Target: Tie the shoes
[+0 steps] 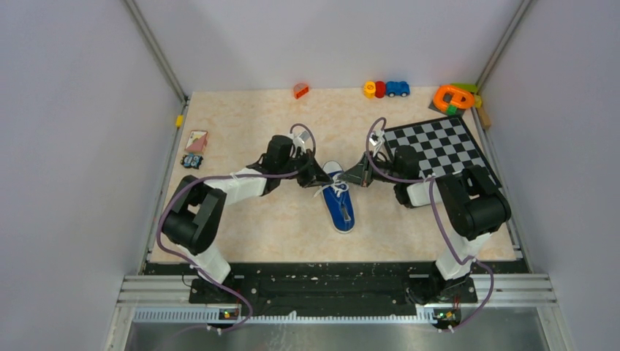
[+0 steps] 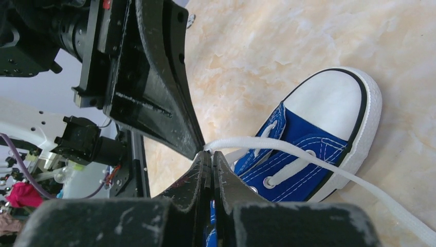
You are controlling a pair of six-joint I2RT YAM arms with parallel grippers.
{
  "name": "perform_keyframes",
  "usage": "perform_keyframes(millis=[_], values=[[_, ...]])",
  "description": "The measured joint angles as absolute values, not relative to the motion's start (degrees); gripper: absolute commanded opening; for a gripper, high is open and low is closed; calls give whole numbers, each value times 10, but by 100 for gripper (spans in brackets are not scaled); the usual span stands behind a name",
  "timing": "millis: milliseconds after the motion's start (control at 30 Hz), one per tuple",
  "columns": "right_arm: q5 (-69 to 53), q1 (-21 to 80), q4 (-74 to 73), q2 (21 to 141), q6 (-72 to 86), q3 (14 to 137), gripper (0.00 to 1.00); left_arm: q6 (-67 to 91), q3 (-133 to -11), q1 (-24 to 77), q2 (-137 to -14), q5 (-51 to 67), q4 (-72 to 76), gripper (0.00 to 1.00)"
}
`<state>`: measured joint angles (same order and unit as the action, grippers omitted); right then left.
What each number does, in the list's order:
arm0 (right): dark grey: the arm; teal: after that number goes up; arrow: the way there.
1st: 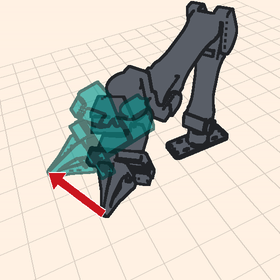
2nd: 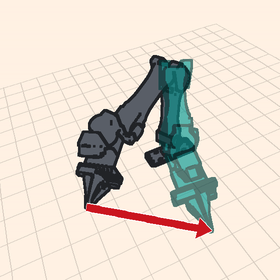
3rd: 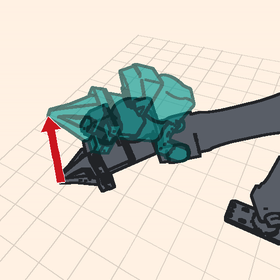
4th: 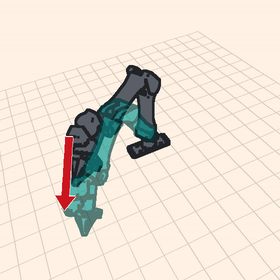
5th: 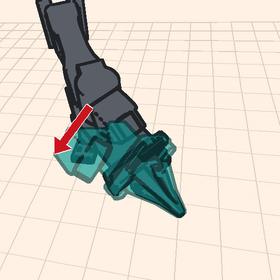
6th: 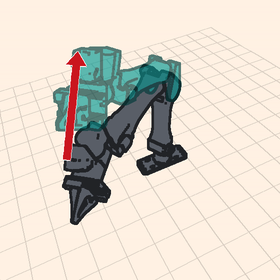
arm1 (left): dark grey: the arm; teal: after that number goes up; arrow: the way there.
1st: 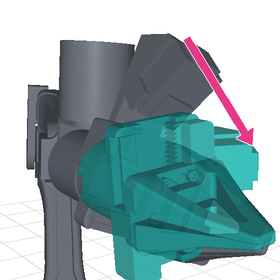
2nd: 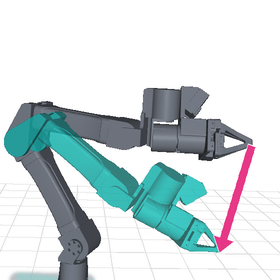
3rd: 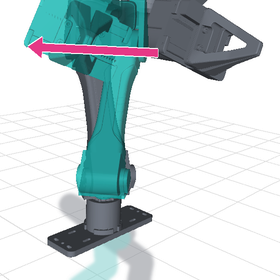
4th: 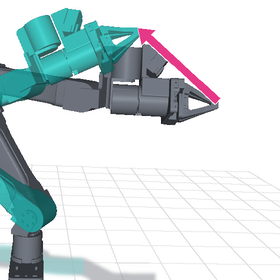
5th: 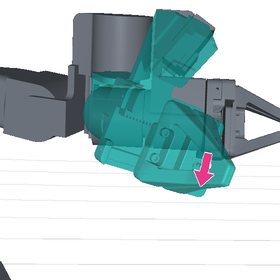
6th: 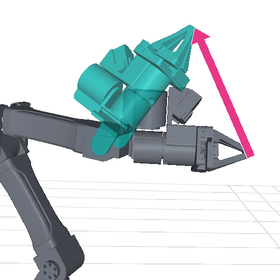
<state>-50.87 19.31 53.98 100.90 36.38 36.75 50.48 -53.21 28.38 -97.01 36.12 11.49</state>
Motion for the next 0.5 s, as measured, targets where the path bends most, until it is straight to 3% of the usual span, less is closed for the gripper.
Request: perform_keyframes(millis=[500], values=[[-509,193,539,1009,376,368,0,459,-513,333,-933,314,114,0]])
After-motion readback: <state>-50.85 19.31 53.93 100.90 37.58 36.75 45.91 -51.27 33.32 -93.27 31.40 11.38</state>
